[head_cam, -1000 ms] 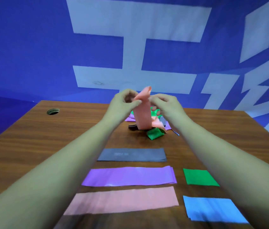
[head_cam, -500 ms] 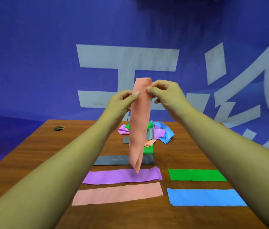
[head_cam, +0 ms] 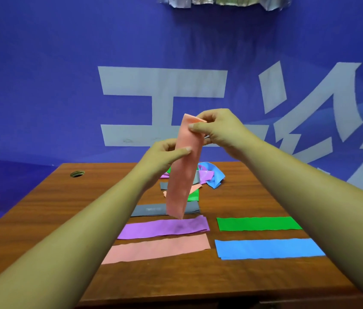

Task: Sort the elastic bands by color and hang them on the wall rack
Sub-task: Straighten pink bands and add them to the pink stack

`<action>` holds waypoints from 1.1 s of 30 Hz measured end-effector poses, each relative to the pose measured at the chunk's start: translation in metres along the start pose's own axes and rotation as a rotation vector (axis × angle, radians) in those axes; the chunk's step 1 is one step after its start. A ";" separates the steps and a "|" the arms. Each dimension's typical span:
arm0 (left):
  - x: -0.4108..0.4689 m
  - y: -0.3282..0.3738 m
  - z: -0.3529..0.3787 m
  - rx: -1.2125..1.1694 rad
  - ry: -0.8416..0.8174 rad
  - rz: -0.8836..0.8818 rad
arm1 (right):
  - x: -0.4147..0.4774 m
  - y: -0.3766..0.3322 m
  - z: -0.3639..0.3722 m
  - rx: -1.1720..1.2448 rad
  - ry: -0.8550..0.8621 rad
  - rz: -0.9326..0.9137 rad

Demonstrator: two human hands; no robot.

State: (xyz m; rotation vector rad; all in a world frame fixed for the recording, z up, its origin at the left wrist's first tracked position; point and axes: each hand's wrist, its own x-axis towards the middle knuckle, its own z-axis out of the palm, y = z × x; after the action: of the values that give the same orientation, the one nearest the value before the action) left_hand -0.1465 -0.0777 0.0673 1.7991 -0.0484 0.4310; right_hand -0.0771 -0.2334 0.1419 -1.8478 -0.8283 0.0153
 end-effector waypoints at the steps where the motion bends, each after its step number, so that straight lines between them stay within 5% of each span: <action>1: -0.004 -0.004 0.002 -0.006 -0.009 -0.022 | -0.001 -0.001 -0.001 0.015 0.002 0.005; 13: -0.033 -0.030 0.010 -0.084 -0.106 -0.154 | -0.010 0.006 -0.004 -0.012 0.079 0.091; 17: -0.050 -0.045 0.003 -0.160 -0.260 -0.302 | -0.007 0.013 -0.011 0.059 0.168 0.148; 24: -0.078 -0.073 -0.034 0.026 -0.372 -0.467 | -0.012 0.044 -0.015 0.086 0.257 0.252; 33: -0.120 -0.102 -0.095 -0.088 -0.145 -0.550 | -0.039 0.104 0.000 0.131 0.336 0.412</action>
State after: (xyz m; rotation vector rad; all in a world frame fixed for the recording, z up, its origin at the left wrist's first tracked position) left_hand -0.2575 0.0168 -0.0451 1.6694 0.3156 -0.0934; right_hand -0.0519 -0.2748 0.0424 -1.8019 -0.2030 0.0182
